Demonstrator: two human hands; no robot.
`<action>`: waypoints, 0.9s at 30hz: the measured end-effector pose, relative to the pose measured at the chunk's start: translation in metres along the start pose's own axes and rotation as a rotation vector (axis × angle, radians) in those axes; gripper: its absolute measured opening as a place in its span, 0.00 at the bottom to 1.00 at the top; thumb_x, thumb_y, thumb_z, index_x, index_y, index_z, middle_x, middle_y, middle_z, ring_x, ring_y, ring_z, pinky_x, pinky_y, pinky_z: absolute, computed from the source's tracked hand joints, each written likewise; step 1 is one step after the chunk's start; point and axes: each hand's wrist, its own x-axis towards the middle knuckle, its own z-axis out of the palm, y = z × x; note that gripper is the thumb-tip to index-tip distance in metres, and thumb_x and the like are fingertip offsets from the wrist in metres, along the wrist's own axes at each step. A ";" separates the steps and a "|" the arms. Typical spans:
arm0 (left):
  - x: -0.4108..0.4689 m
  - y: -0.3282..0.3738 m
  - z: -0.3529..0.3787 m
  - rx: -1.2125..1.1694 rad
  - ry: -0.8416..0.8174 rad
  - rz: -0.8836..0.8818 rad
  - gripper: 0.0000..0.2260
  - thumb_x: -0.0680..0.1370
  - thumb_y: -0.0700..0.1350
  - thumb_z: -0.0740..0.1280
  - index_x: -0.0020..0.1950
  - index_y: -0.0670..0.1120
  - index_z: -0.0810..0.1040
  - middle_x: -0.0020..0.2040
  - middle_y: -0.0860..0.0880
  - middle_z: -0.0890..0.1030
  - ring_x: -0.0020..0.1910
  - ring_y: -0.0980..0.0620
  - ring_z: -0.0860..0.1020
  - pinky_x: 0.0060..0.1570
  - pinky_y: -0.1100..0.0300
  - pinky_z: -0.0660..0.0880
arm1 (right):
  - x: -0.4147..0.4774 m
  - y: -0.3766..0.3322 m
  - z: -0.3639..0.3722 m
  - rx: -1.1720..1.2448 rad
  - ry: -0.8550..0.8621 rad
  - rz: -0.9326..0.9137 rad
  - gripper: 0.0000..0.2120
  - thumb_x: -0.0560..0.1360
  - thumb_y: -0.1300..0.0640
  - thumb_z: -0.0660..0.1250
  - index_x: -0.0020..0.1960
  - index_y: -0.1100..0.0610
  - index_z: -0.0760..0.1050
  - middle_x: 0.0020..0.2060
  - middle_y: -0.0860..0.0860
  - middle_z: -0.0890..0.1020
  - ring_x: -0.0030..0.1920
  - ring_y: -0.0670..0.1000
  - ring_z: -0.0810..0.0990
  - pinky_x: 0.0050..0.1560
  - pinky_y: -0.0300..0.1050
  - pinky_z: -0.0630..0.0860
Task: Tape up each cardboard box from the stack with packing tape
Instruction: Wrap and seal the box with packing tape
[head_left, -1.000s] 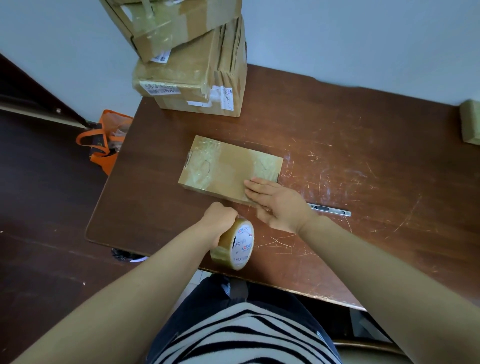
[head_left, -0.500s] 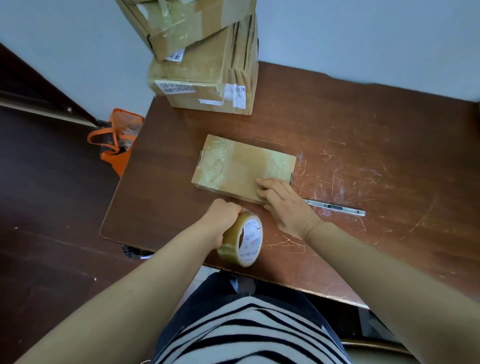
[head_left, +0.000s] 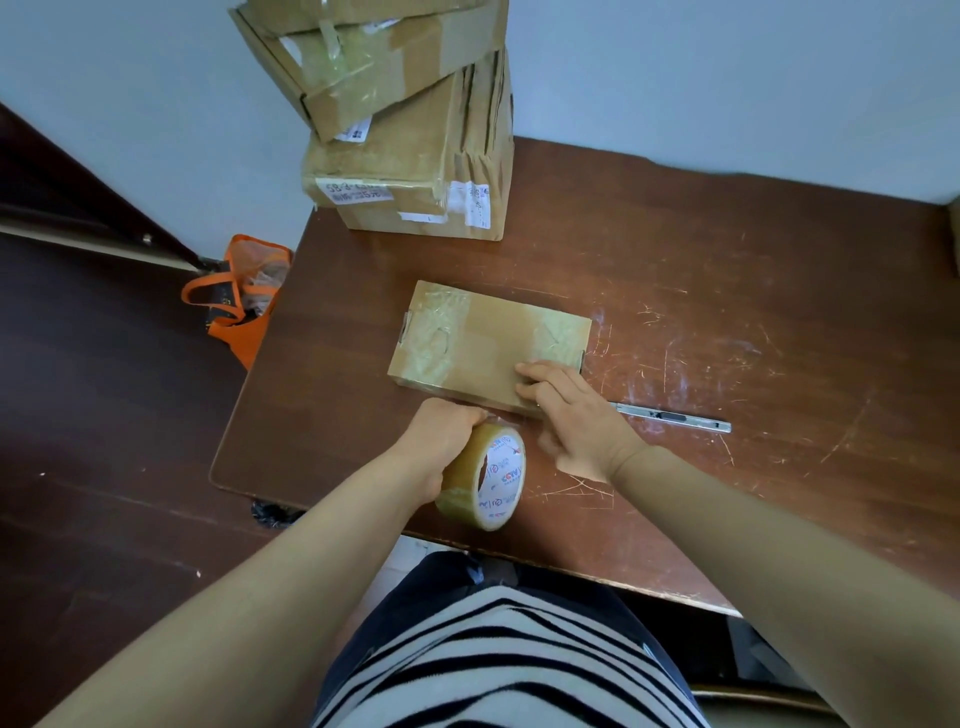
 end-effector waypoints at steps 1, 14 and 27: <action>-0.001 0.001 0.000 0.001 0.000 0.011 0.08 0.79 0.39 0.64 0.41 0.42 0.79 0.21 0.54 0.76 0.19 0.58 0.73 0.27 0.64 0.69 | 0.001 0.000 0.000 -0.011 0.015 -0.008 0.17 0.68 0.62 0.67 0.56 0.65 0.74 0.63 0.60 0.74 0.66 0.56 0.67 0.69 0.49 0.66; -0.012 0.008 -0.005 -0.030 0.029 0.048 0.07 0.79 0.40 0.64 0.42 0.43 0.78 0.25 0.51 0.77 0.21 0.56 0.73 0.28 0.63 0.70 | 0.002 -0.008 0.020 -0.073 0.202 0.028 0.05 0.75 0.64 0.65 0.51 0.63 0.76 0.59 0.58 0.78 0.62 0.55 0.71 0.64 0.50 0.70; -0.016 0.012 0.003 -0.159 0.045 0.130 0.08 0.81 0.41 0.61 0.45 0.43 0.78 0.43 0.44 0.81 0.39 0.49 0.79 0.40 0.58 0.76 | 0.006 -0.070 -0.048 0.523 0.293 0.500 0.09 0.72 0.59 0.58 0.47 0.54 0.76 0.42 0.39 0.74 0.43 0.41 0.73 0.40 0.35 0.70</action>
